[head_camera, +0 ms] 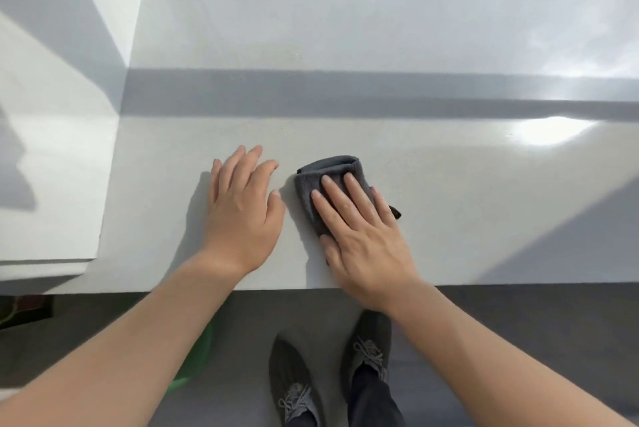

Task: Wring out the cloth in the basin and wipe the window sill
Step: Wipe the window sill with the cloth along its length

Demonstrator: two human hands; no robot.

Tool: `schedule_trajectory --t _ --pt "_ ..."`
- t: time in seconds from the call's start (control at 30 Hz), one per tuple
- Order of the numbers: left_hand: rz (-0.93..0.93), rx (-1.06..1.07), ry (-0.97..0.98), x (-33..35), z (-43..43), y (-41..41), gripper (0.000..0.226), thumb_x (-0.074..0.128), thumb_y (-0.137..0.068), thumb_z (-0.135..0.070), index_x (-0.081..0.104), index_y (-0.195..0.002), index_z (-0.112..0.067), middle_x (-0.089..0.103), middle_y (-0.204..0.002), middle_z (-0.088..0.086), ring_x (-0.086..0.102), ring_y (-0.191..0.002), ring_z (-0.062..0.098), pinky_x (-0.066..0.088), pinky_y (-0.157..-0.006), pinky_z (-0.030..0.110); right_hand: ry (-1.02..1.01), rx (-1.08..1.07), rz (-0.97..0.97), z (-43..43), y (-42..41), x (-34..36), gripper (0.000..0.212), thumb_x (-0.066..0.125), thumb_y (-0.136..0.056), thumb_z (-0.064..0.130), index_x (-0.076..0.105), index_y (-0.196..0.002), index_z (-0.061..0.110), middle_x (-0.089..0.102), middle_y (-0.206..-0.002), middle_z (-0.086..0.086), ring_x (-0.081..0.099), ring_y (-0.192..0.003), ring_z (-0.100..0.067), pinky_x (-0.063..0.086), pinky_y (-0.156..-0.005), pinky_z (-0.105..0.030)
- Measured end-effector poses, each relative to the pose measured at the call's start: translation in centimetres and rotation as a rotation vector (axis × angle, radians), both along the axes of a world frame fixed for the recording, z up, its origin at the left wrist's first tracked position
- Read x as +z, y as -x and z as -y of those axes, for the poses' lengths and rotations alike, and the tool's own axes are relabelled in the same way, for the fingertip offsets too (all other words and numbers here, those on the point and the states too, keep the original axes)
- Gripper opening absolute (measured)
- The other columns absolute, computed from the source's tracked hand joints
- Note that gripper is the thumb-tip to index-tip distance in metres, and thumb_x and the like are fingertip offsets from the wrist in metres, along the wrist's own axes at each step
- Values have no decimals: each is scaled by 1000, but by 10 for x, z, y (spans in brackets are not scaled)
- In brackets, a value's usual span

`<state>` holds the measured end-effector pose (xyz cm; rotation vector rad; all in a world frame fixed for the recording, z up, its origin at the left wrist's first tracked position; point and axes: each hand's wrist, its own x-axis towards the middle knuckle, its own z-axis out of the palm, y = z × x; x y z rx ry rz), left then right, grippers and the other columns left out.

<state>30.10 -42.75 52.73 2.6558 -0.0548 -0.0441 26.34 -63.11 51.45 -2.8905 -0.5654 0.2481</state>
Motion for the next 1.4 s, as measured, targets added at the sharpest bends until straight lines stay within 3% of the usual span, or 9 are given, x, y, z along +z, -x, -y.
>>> schedule_trajectory --t 0.17,0.33,0.47,0.67,0.8,0.9,1.13,1.3,1.4 --pt "-126 -55 -27 -2 -4 32 61 15 -96 -39 27 -154 -24 2 -166 -8 -13 -150 4 -13 -121 37 39 -557 -17 34 -26 -1 66 21 -97 42 8 -160 26 1 -169 3 -7 -155 -21 0 -125 -49" --pt "-102 -42 35 -4 -3 38 67 8 -95 -48 34 -152 -24 9 -165 -7 -5 -151 5 -12 -121 35 -22 -175 37 -48 57 -1 68 39 -95 37 21 -159 22 13 -168 -1 2 -155 -27 11 -123 -55" --pt "-137 -72 -32 0 -4 39 67 9 -95 -49 26 -155 -25 2 -166 -7 -11 -150 6 -15 -120 35 -7 -75 73 -21 61 -2 61 37 -100 35 25 -158 23 18 -167 2 7 -155 -23 17 -122 -51" --pt "-177 -54 -138 2 4 38 57 18 -101 -42 18 -155 -25 -6 -166 -7 -19 -149 8 -13 -121 42 33 -638 51 21 38 -4 66 26 -97 39 13 -160 23 5 -169 0 -2 -155 -25 8 -123 -53" --pt "-191 23 -155 4 16 31 53 24 -101 -42 25 -150 -22 1 -166 -2 -12 -151 13 -12 -121 45 4 -258 86 -27 65 -2 65 37 -98 37 22 -159 21 14 -168 -1 4 -155 -27 14 -122 -54" --pt "-147 36 -106 5 22 24 50 33 -100 -38 33 -146 -17 9 -164 3 -6 -151 17 -11 -121 44 4 -80 74 18 64 1 60 38 -100 36 27 -158 23 18 -167 2 6 -155 -23 17 -122 -51" --pt "-97 -128 28 6 71 -1 50 33 -100 -34 34 -146 -16 8 -165 7 -2 -152 21 -4 -123 40 37 -602 42 96 12 1 66 26 -97 39 14 -160 26 5 -168 4 -3 -155 -20 2 -125 -47" --pt "-77 -128 40 1 113 -39 55 33 -98 -36 32 -150 -18 8 -166 7 -3 -152 22 -3 -123 42 23 -139 62 85 24 3 63 36 -98 38 23 -159 25 14 -167 4 4 -155 -23 13 -123 -52" --pt "-107 -85 -30 2 128 -56 56 33 -101 -36 21 -155 -24 1 -166 4 -9 -152 20 -8 -122 43 35 -162 72 138 -10 2 62 33 -98 40 25 -158 26 17 -167 4 7 -155 -21 14 -123 -51"
